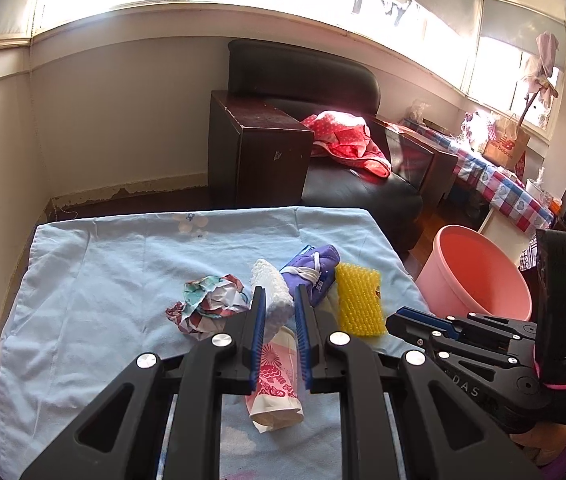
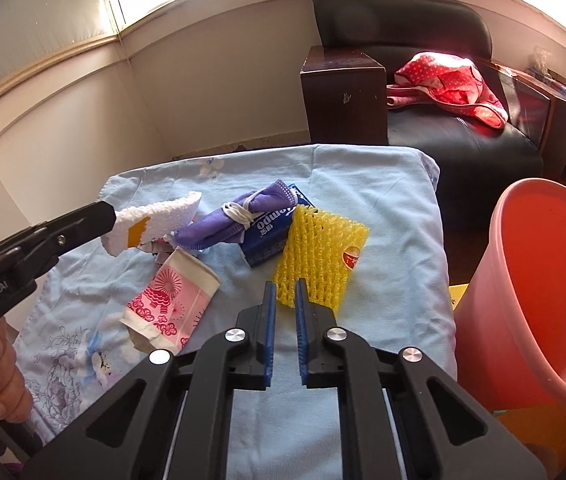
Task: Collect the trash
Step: 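Close the left gripper on the white crumpled tissue and lift it, then grasp the yellow foam net with the right gripper while the left gripper holds the tissue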
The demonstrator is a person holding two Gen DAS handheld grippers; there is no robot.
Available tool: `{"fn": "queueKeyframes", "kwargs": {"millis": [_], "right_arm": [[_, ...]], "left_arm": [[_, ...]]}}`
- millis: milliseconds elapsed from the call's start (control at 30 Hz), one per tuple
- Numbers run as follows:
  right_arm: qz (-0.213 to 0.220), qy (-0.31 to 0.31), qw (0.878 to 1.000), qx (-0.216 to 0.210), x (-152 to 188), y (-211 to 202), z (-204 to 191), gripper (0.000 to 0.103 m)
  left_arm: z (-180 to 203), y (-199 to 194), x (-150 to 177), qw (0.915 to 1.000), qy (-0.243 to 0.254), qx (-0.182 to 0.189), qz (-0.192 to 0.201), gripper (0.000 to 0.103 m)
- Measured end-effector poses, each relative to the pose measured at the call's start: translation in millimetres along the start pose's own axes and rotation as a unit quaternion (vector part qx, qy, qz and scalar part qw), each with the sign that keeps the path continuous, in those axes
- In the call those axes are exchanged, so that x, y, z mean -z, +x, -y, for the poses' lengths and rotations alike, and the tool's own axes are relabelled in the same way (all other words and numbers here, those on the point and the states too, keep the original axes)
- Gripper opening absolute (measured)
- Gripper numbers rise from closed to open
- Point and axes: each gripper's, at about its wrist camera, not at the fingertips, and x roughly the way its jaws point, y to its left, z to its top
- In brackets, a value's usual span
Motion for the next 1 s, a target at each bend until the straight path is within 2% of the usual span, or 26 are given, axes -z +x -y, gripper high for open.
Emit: {"fn": "queueKeyframes", "kwargs": {"millis": [267, 467, 533, 567, 600, 633, 900, 1000], "right_arm": [[0.03, 0.008, 0.999, -0.014, 3.7, -37.4, 11.9, 0.01], [-0.002, 0.015, 1.0, -0.015, 2.7, -22.5, 11.2, 0.011], [-0.021, 0.015, 1.0, -0.014, -0.2, -8.6, 7.4, 0.024], [-0.024, 0.016, 0.999, -0.014, -1.6, -2.0, 5.4, 0.036], [-0.023, 0.017, 0.999, -0.015, -2.6, 3.5, 3.3, 0.043], [-0.024, 0.014, 1.0, -0.012, -4.1, 9.0, 0.3, 0.046], [-0.049, -0.032, 0.997, 0.047, -12.5, 52.9, -18.6, 0.047], [-0.06, -0.026, 0.996, 0.059, -9.2, 63.3, -13.4, 0.047]], "left_arm": [[18.3, -14.1, -4.3, 0.9997, 0.009, 0.017, 0.018, 0.014], [19.3, -19.8, -3.4, 0.9996, 0.007, 0.016, 0.021, 0.014], [16.6, -19.8, -1.6, 0.9997, 0.003, 0.014, 0.018, 0.014], [15.0, -19.7, -0.6, 0.9998, 0.001, 0.013, 0.017, 0.014], [13.7, -20.1, 0.2, 0.9998, 0.0, 0.013, 0.015, 0.014], [12.4, -20.3, 1.2, 0.9998, -0.001, 0.011, 0.014, 0.014], [-3.2, -17.8, 4.7, 0.9999, -0.016, 0.003, 0.005, 0.014], [-6.4, -18.3, 5.7, 0.9998, -0.021, 0.004, 0.005, 0.014]]}}
